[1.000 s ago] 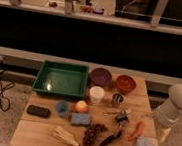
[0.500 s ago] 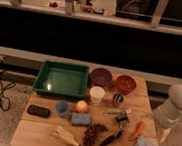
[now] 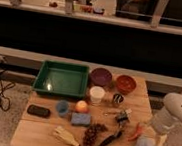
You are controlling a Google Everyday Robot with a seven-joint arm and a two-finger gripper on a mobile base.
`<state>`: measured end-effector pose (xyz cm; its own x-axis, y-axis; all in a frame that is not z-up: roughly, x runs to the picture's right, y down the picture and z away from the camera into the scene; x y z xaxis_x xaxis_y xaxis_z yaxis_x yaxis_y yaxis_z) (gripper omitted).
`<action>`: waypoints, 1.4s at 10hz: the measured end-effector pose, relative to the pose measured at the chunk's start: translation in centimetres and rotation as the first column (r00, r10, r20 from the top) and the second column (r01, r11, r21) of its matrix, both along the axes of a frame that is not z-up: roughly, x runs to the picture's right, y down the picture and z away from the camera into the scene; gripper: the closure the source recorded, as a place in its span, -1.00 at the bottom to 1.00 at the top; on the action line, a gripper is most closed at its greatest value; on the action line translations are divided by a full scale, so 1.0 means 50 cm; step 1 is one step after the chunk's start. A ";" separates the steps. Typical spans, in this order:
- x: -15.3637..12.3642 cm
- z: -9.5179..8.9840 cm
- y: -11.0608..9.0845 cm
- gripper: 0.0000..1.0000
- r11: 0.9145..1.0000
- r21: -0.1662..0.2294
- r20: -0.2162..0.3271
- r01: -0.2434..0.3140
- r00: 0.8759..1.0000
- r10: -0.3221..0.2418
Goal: Place pepper in red bowl
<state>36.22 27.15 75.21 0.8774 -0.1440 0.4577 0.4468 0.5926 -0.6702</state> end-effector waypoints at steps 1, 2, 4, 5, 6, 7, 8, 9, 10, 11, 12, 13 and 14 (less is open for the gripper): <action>-0.002 0.003 -0.004 -0.60 1.000 -0.005 0.006 0.009 1.000 -0.009; -0.011 0.005 -0.013 -0.60 1.000 -0.005 0.014 0.023 1.000 -0.023; -0.041 0.007 -0.045 -0.60 0.998 0.007 0.037 0.056 0.998 -0.056; -0.047 0.005 -0.052 -0.60 0.998 0.008 0.044 0.063 0.997 -0.063; -0.057 0.009 -0.057 -0.60 0.998 0.005 0.054 0.068 0.996 -0.068; -0.061 0.016 -0.059 -0.60 0.998 -0.001 0.060 0.068 0.996 -0.068; -0.050 0.029 -0.048 -0.60 0.998 -0.016 0.057 0.060 0.997 -0.059; -0.037 0.038 -0.039 -0.60 0.998 -0.025 0.050 0.051 0.997 -0.050; -0.015 0.055 -0.023 -0.60 0.998 -0.041 0.038 0.039 0.999 -0.038; -0.001 0.065 -0.013 -0.60 0.998 -0.052 0.029 0.031 0.999 -0.029; 0.006 0.072 -0.009 -0.60 0.998 -0.058 0.024 0.025 0.999 -0.024; 0.007 0.078 -0.006 -0.60 0.998 -0.062 0.027 0.024 0.999 -0.022; 0.004 0.079 -0.007 -0.60 0.998 -0.063 0.030 0.025 0.999 -0.023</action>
